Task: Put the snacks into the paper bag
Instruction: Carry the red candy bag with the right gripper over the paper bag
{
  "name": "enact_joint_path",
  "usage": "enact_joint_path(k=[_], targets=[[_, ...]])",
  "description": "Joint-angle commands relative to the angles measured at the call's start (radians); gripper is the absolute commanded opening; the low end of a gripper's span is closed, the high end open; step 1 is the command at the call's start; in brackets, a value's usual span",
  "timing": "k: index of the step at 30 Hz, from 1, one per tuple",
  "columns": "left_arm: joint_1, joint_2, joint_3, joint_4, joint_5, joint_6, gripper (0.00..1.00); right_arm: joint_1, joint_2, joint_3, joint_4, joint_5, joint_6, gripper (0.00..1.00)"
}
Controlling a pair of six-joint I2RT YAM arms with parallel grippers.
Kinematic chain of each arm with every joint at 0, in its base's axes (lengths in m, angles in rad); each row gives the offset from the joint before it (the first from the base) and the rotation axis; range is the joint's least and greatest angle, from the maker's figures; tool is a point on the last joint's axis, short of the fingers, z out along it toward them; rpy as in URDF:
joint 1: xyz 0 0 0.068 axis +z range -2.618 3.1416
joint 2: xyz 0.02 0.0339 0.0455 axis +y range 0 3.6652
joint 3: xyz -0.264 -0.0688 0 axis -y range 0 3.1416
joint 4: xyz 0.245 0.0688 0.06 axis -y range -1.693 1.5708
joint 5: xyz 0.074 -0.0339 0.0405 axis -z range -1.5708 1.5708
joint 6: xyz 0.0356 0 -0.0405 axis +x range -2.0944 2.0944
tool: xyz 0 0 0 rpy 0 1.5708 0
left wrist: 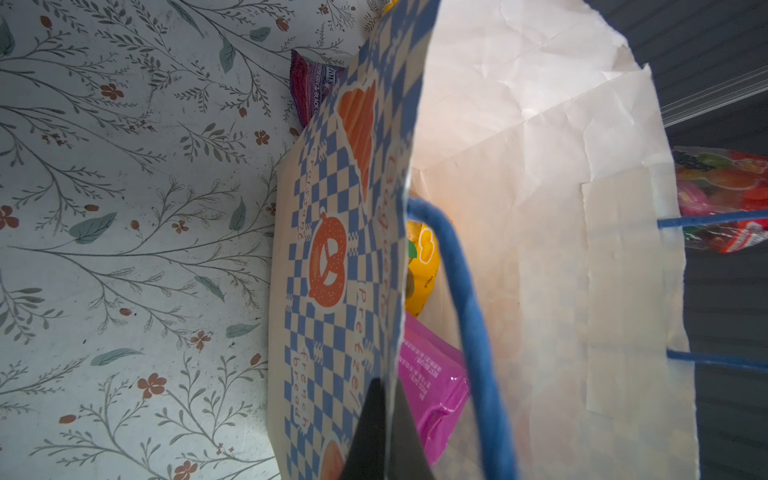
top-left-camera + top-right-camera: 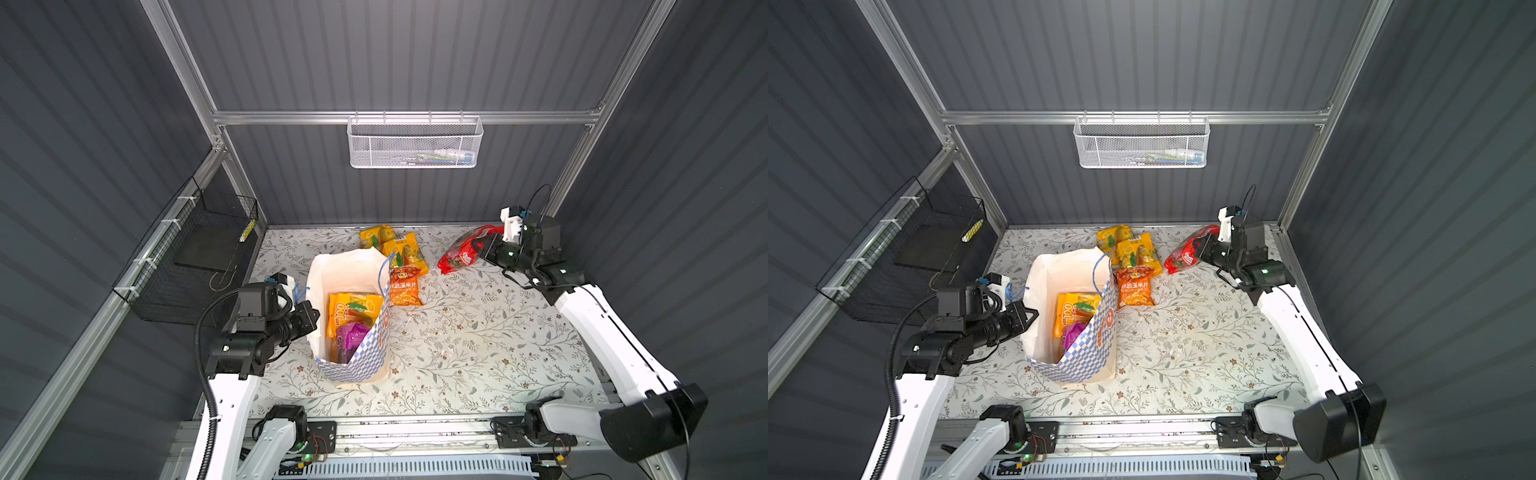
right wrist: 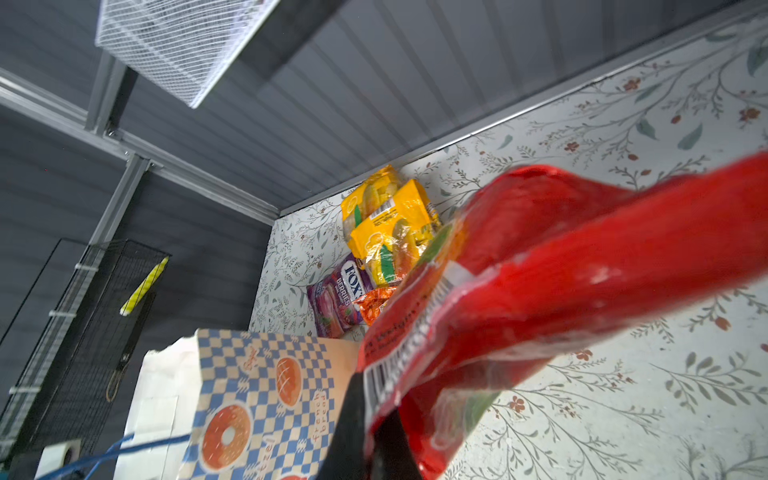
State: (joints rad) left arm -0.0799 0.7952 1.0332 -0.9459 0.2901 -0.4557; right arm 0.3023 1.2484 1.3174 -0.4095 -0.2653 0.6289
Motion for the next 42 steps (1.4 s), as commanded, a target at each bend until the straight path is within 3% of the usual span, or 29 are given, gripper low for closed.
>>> enact_joint_path(k=[1,10,20,29,35,42], targets=[[-0.003,-0.026,0.023,0.004,0.047,0.001,0.00,0.068,-0.065,0.109,0.013,0.041,-0.046,0.00],[-0.003,-0.013,0.006,0.013,0.068,0.015,0.00,0.294,-0.041,0.377,-0.032,0.099,-0.073,0.00],[-0.003,-0.017,0.016,0.012,0.080,0.012,0.00,0.525,0.143,0.709,-0.080,0.174,-0.151,0.00],[-0.003,-0.019,0.016,0.021,0.092,0.002,0.00,0.685,0.368,0.888,-0.100,0.164,-0.160,0.00],[-0.003,-0.019,0.028,0.017,0.094,0.003,0.00,0.710,0.452,0.880,-0.098,0.177,-0.143,0.00],[-0.003,-0.019,0.028,0.016,0.088,0.006,0.00,0.711,0.481,0.738,-0.056,0.212,-0.092,0.00]])
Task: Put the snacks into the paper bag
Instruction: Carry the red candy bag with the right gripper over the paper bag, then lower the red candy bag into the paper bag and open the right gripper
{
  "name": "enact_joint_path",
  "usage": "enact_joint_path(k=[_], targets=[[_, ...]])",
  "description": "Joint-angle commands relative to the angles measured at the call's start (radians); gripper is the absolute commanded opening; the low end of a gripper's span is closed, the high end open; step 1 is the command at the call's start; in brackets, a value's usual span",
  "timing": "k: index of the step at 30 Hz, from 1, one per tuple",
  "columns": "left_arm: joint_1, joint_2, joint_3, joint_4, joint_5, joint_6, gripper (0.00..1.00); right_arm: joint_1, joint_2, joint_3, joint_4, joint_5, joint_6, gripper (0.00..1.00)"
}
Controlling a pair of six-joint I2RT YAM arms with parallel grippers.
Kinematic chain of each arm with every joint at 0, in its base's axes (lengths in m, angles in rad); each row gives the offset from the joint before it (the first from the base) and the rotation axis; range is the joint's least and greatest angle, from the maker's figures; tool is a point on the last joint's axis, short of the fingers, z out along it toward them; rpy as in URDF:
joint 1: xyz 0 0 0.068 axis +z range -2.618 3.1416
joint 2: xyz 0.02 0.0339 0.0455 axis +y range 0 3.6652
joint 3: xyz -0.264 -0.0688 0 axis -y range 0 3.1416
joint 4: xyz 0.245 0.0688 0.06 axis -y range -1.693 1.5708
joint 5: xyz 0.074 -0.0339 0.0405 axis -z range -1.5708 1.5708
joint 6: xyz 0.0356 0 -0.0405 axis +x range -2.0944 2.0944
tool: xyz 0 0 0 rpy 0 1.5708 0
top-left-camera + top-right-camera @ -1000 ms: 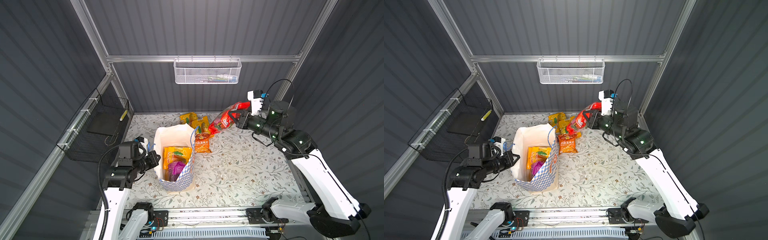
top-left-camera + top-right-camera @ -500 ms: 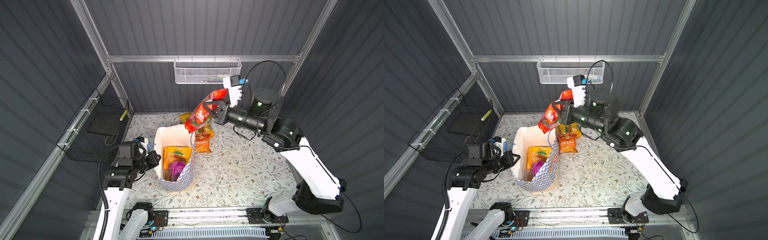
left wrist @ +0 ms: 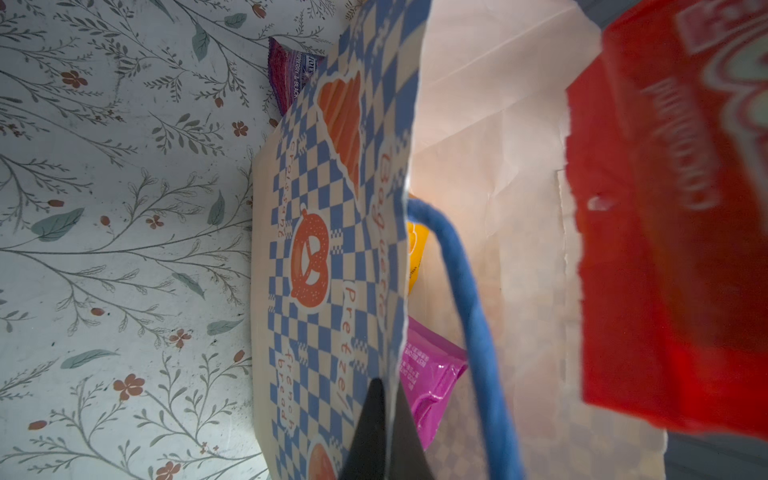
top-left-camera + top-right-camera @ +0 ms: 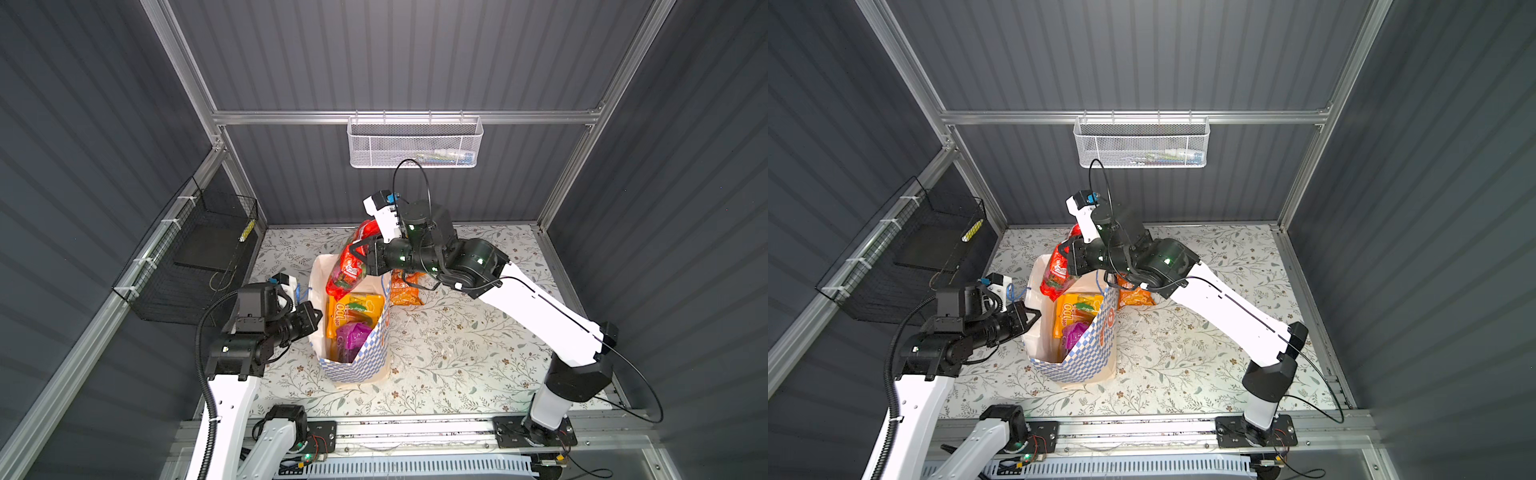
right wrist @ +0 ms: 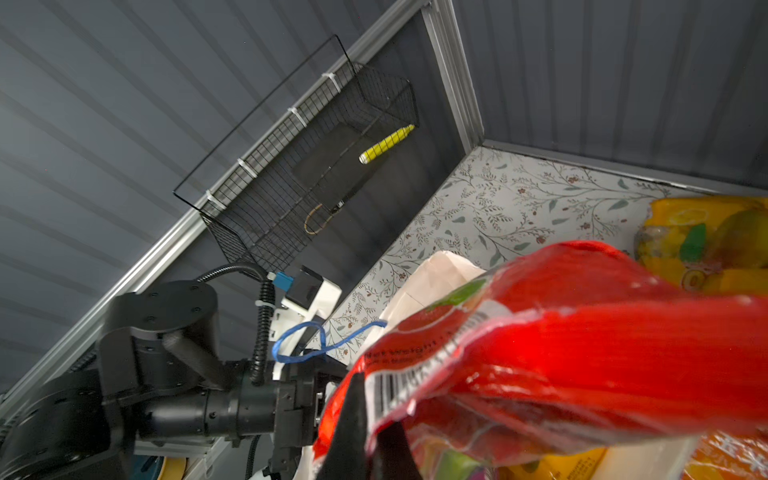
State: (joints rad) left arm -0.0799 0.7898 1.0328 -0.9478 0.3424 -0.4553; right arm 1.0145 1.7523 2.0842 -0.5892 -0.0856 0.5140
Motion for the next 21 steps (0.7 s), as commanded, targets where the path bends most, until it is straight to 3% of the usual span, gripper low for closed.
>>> enact_joint_path(k=[1,8,16,21], targets=[[-0.003,-0.012,0.028,0.020,0.037,0.006,0.00,-0.002,-0.022,-0.051,0.133,0.038,0.029,0.00],[-0.003,-0.007,0.028,0.025,0.038,0.006,0.00,-0.002,0.040,-0.091,0.146,0.024,0.057,0.00],[-0.003,-0.001,0.021,0.036,0.040,0.002,0.00,-0.009,0.176,0.001,0.114,-0.120,0.079,0.00],[-0.003,0.001,0.024,0.038,0.039,0.003,0.00,-0.047,0.194,-0.041,0.099,-0.154,0.072,0.00]])
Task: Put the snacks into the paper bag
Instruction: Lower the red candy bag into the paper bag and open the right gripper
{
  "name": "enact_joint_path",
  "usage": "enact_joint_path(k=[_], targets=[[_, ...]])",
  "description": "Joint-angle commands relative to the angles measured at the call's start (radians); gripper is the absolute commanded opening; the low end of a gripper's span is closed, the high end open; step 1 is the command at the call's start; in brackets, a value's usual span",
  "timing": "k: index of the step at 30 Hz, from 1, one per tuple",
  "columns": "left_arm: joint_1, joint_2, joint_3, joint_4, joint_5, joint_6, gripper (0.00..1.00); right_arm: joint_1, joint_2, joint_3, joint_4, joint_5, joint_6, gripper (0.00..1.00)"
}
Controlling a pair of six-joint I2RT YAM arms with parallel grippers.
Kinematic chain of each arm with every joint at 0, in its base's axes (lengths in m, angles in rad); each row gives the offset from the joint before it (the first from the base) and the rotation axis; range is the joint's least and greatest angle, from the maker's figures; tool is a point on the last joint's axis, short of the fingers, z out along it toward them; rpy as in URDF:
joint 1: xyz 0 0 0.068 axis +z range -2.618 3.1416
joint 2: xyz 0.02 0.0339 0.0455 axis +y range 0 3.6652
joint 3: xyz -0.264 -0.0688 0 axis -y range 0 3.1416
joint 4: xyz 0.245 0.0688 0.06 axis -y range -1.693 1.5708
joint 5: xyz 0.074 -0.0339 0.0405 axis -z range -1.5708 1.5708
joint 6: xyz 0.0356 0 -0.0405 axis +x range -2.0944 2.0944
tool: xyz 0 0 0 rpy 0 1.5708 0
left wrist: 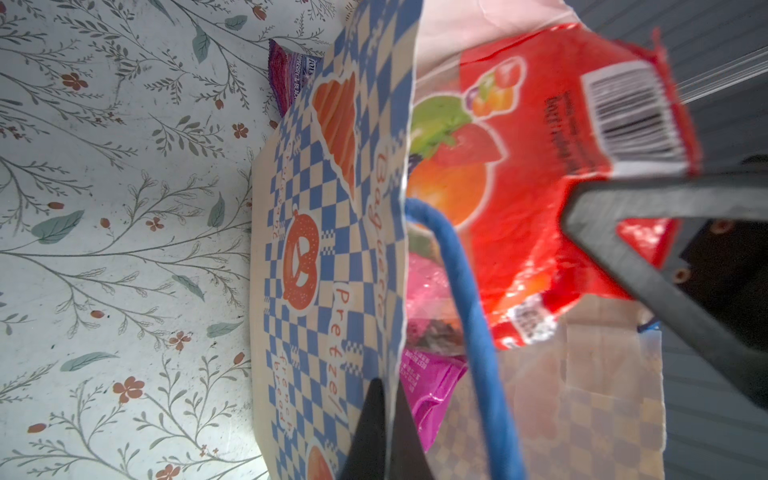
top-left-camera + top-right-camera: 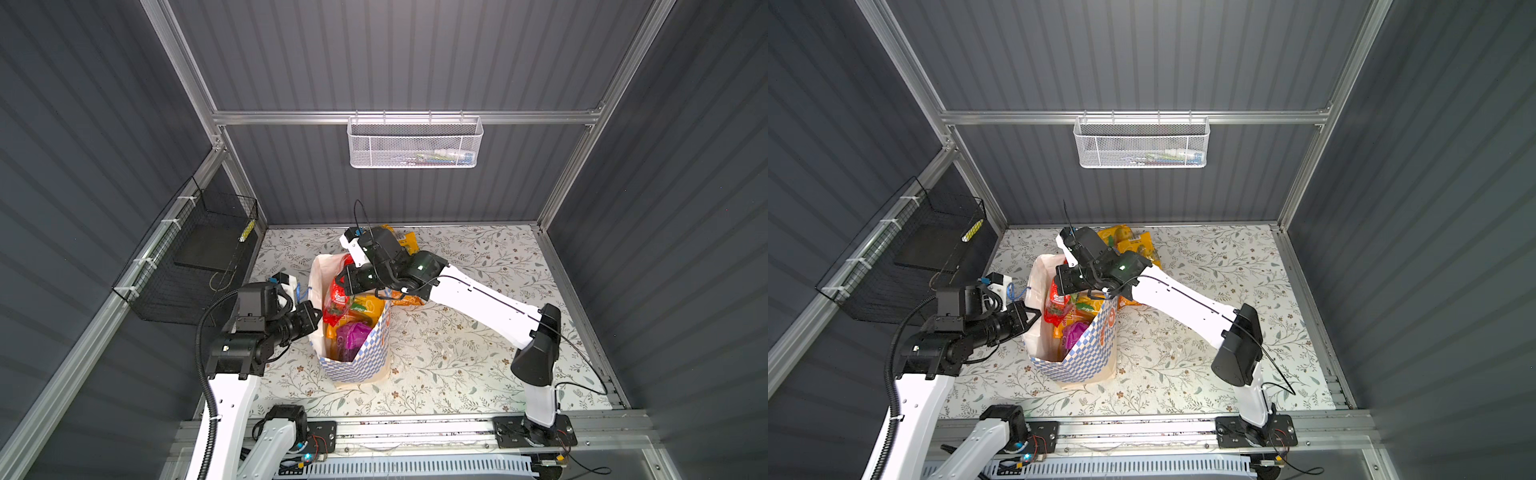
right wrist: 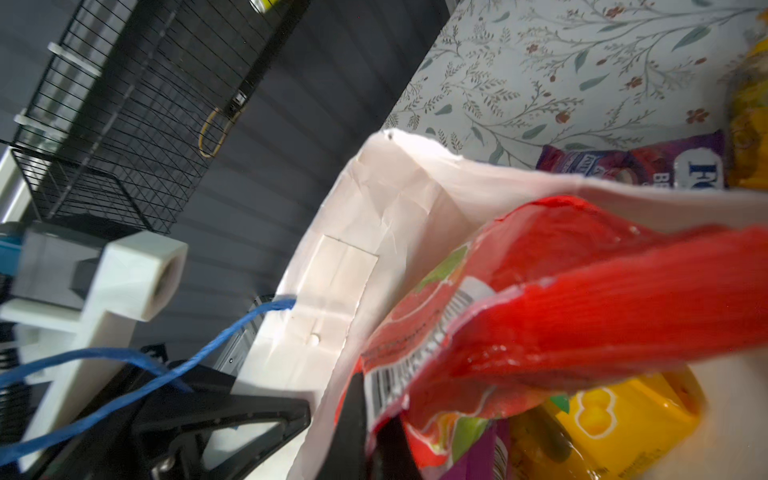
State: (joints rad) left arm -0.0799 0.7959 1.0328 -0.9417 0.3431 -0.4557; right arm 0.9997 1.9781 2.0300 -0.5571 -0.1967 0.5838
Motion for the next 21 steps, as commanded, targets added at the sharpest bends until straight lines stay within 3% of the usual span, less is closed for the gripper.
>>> enact_joint_path(k=[1,7,11,15,21], targets=[[-0.003,-0.003,0.025,0.031,0.039,0.004,0.00,-0.045,-0.032,-0.009,0.063,-0.043,0.002,0.00],[-0.003,-0.003,0.030,0.026,0.033,0.008,0.00,-0.105,-0.053,-0.126,-0.019,0.056,-0.026,0.03],[-0.003,0.001,0.029,0.028,0.027,0.009,0.00,-0.068,-0.136,-0.194,0.009,0.169,-0.081,0.34],[-0.003,0.006,0.024,0.028,0.018,0.004,0.00,-0.014,-0.200,-0.155,-0.018,0.248,-0.150,0.48],[-0.003,0.007,0.032,0.022,0.014,0.004,0.00,0.044,-0.290,-0.056,-0.094,0.239,-0.237,0.69]])
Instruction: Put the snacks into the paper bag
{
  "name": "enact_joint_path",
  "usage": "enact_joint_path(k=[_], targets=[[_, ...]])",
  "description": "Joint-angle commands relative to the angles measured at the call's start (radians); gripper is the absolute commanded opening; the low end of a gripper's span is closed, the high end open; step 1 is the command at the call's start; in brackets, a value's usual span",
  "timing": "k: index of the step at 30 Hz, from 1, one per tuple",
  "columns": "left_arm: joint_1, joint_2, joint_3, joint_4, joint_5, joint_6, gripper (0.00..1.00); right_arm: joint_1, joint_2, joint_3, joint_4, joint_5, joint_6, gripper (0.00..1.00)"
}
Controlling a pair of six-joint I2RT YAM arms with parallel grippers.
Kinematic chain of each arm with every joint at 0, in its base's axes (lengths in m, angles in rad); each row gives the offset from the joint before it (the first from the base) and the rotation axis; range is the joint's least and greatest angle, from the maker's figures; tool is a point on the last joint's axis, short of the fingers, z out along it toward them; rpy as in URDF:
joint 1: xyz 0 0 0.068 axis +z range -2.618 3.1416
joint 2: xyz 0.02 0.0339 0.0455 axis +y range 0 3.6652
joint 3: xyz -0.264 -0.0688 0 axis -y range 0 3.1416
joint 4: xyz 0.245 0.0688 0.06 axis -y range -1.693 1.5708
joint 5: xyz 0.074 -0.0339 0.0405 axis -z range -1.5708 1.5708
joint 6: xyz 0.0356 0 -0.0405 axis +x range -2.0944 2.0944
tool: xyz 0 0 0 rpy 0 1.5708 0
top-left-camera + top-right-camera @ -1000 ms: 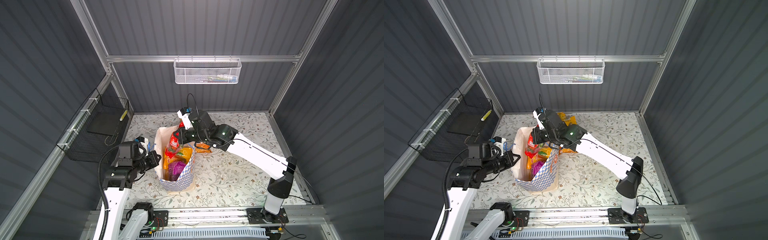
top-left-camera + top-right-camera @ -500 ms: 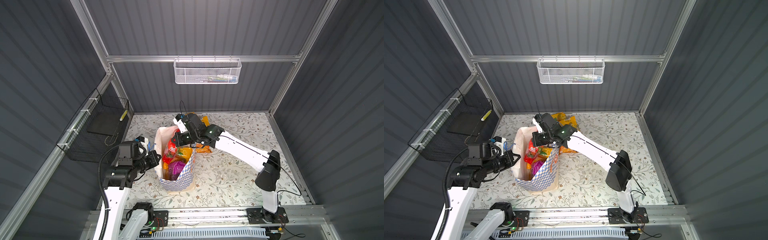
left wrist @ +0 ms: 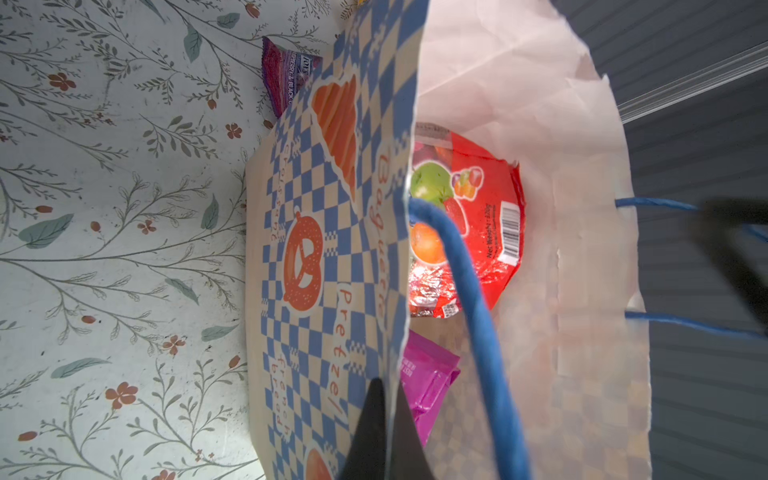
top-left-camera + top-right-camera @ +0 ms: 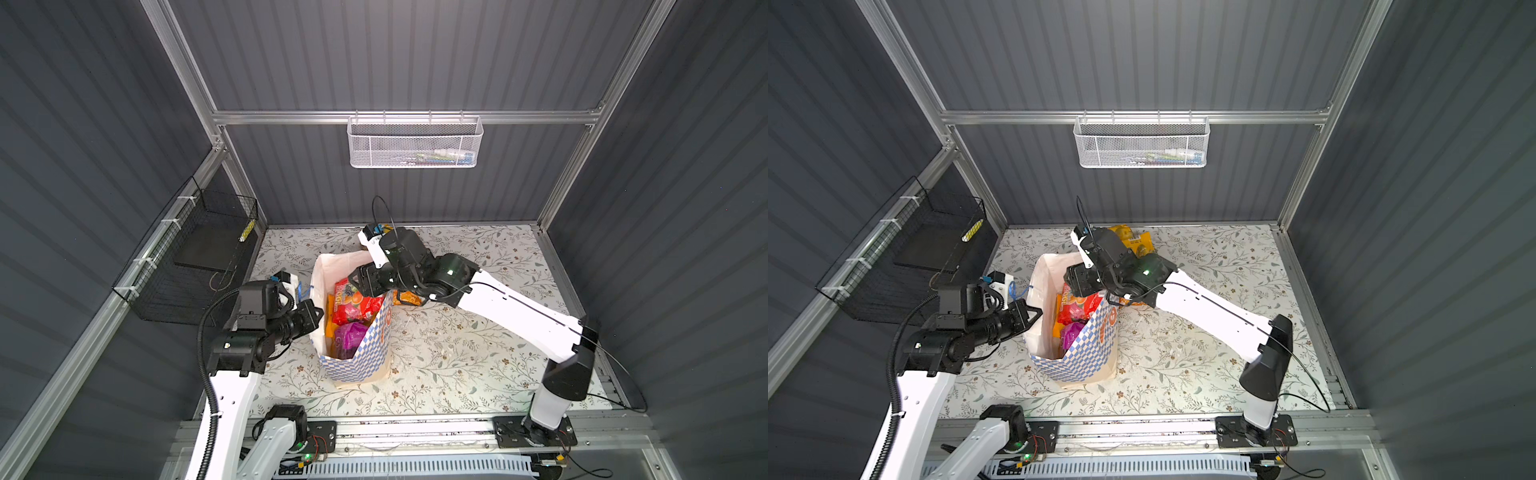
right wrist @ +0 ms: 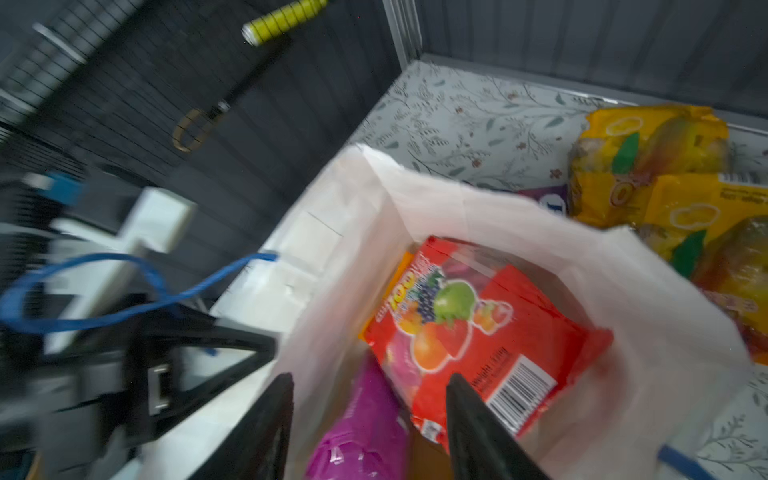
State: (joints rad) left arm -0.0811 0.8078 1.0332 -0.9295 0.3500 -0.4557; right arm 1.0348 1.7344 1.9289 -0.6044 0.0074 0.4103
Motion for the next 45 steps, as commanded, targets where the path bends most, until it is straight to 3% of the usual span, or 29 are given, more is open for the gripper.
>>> enact_joint_path(k=[1,4,7,8,12,21,24,27,29,33,38,40,45], targets=[[-0.002,-0.003,0.034,0.007,0.007,0.006,0.00,0.013,-0.062,0.048,-0.061,0.036,-0.071,0.73],[-0.002,-0.005,0.041,0.000,0.005,0.013,0.00,0.014,-0.122,0.024,-0.105,0.085,-0.078,0.83],[-0.002,-0.006,0.043,-0.011,-0.006,0.025,0.00,0.013,-0.204,-0.077,-0.106,0.239,-0.082,0.97],[-0.002,-0.007,0.042,-0.016,-0.009,0.028,0.00,0.009,-0.238,-0.128,-0.083,0.291,-0.076,0.99],[-0.002,-0.015,0.033,-0.017,-0.013,0.033,0.00,-0.014,-0.324,-0.286,-0.017,0.326,-0.013,0.99],[-0.002,-0.021,0.029,-0.017,-0.006,0.025,0.00,-0.013,-0.246,-0.312,0.108,0.114,0.049,0.99],[-0.002,-0.020,0.036,-0.017,-0.005,0.025,0.00,-0.019,-0.177,-0.247,0.109,0.091,0.041,0.93],[-0.002,-0.017,0.044,-0.023,-0.004,0.027,0.00,-0.034,-0.094,-0.148,0.078,0.051,0.045,0.78],[-0.002,-0.015,0.050,-0.023,-0.003,0.028,0.00,-0.040,-0.060,-0.104,0.081,0.027,0.029,0.58],[-0.002,-0.001,0.083,-0.024,0.021,0.028,0.00,-0.044,-0.064,-0.065,0.087,-0.054,0.008,0.02],[-0.002,0.032,0.148,0.044,0.185,-0.001,0.00,-0.084,-0.198,-0.153,0.135,-0.085,0.010,0.00],[-0.002,0.049,0.201,0.074,0.246,-0.021,0.00,-0.139,-0.249,-0.175,0.132,-0.150,0.048,0.00],[-0.003,0.080,0.304,0.167,0.308,-0.098,0.00,-0.198,-0.367,-0.200,0.089,-0.157,0.047,0.00]])
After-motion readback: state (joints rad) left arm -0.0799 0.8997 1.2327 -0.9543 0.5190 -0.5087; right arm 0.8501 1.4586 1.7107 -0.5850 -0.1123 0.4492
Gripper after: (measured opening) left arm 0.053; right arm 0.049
